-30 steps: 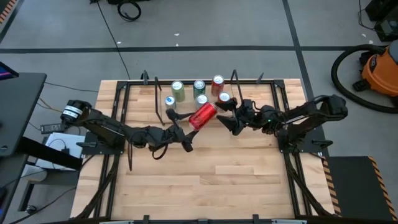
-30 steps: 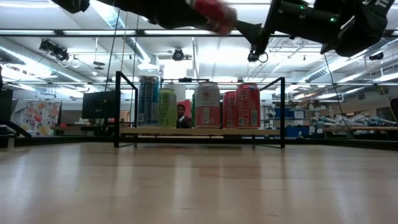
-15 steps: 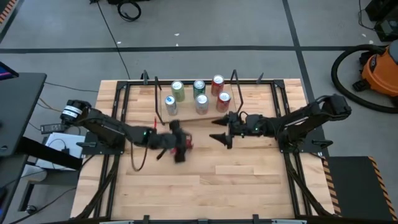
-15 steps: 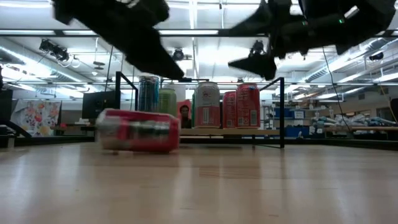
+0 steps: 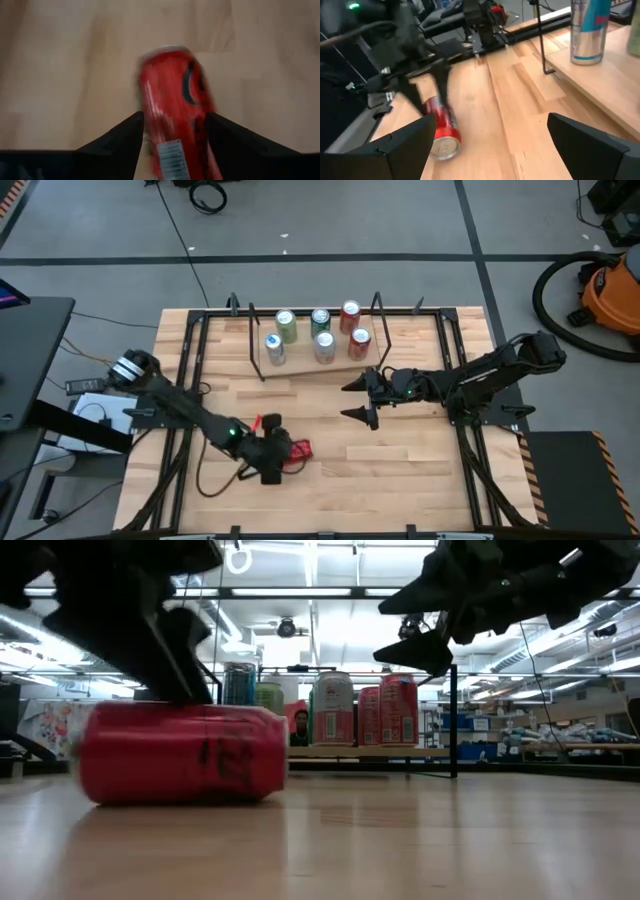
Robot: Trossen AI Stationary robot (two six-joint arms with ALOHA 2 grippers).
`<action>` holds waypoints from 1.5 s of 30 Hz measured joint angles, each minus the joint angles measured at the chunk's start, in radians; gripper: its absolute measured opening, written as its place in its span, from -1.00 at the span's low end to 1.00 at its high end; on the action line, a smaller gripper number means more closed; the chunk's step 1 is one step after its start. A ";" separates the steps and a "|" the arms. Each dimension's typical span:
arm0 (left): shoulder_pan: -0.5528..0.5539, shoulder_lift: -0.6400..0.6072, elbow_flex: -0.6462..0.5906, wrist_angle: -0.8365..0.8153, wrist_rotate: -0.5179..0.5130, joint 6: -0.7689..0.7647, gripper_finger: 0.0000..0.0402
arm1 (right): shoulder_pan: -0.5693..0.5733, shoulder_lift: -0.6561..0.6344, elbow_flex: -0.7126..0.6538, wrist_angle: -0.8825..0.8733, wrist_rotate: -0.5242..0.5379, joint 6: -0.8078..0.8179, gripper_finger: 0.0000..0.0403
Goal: Place canned beverage on shelf
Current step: Put the red-black soda can on the shelf
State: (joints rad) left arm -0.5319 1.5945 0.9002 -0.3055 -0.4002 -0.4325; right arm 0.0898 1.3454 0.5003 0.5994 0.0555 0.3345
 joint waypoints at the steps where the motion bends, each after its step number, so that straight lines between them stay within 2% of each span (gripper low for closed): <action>1: -0.004 0.034 0.000 0.021 0.002 -0.025 0.13 | 0.000 -0.001 0.000 -0.003 -0.001 0.000 0.94; 4: -0.015 0.111 0.045 -0.009 -0.034 -0.043 0.19 | 0.000 -0.003 0.000 -0.010 -0.005 -0.012 0.94; 9: -0.039 0.147 0.161 -0.240 -0.177 -0.023 0.20 | 0.000 -0.003 0.000 -0.025 -0.020 -0.030 0.94; 13: -0.023 0.150 0.221 -0.314 -0.194 -0.015 0.18 | 0.000 -0.004 0.000 -0.058 -0.081 -0.025 0.94; 18: 0.065 0.147 0.220 -0.330 -0.058 -0.164 0.27 | 0.012 -0.007 0.000 -0.089 -0.099 -0.036 0.94; 26: 0.155 0.149 0.216 -0.338 0.116 -0.179 0.78 | 0.029 -0.007 0.000 -0.079 -0.102 -0.082 0.94; 29: 0.188 0.149 0.216 -0.355 0.161 -0.182 0.88 | 0.029 -0.007 0.000 -0.082 -0.102 -0.095 0.94; 37: 0.251 0.149 0.217 -0.366 0.314 -0.184 0.90 | 0.029 -0.007 0.000 -0.141 -0.125 -0.125 0.94; 42: 0.258 0.152 0.218 -0.387 0.319 -0.145 0.90 | 0.040 -0.007 0.000 -0.133 -0.135 -0.135 0.94; 45: 0.269 0.158 0.219 -0.389 0.308 -0.147 0.83 | 0.049 -0.007 0.000 -0.129 -0.133 -0.136 0.94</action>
State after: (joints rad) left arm -0.2627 1.7522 1.1191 -0.6945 -0.0923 -0.5793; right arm 0.1392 1.3384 0.5007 0.4702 -0.0778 0.1982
